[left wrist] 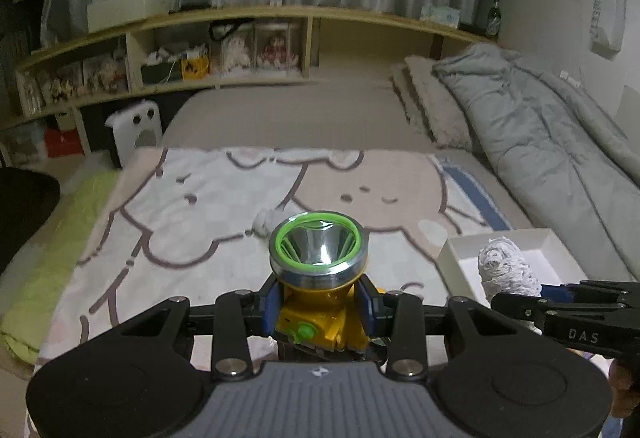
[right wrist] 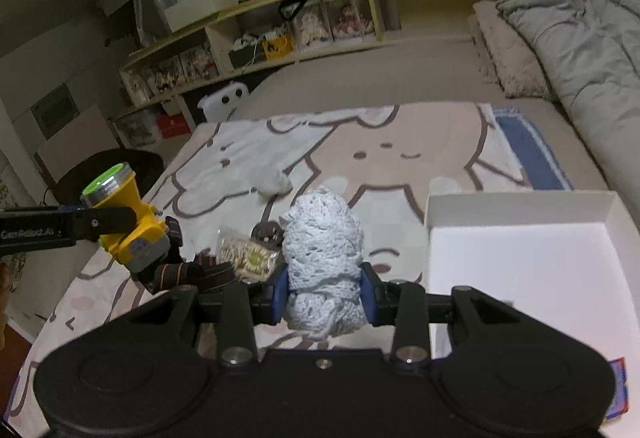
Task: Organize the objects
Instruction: 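Lift the headlamp and crocheted roll and carry both over the white tray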
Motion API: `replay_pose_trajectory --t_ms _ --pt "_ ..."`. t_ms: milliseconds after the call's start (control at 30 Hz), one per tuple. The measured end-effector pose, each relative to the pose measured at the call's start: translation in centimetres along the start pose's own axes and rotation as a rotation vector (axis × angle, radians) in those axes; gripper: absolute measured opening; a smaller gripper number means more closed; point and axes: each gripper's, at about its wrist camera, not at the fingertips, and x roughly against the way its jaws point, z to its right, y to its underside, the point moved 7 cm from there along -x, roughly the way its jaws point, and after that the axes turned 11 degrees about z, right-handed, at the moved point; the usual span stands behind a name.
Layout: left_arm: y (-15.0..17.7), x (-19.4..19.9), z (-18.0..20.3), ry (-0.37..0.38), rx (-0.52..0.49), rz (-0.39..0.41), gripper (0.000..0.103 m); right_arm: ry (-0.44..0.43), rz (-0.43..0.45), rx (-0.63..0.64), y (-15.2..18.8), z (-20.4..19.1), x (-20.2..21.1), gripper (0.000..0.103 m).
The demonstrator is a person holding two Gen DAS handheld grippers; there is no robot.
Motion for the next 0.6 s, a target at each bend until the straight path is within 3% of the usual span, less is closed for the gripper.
replay_pose_trajectory --t_ms 300,600 --pt "-4.2 0.8 4.0 0.053 -0.056 0.1 0.04 0.067 0.103 -0.039 -3.4 3.6 2.2 0.038" --pt "-8.0 -0.1 11.4 0.179 -0.084 0.18 0.04 0.168 0.162 -0.125 -5.0 9.4 3.8 0.038"
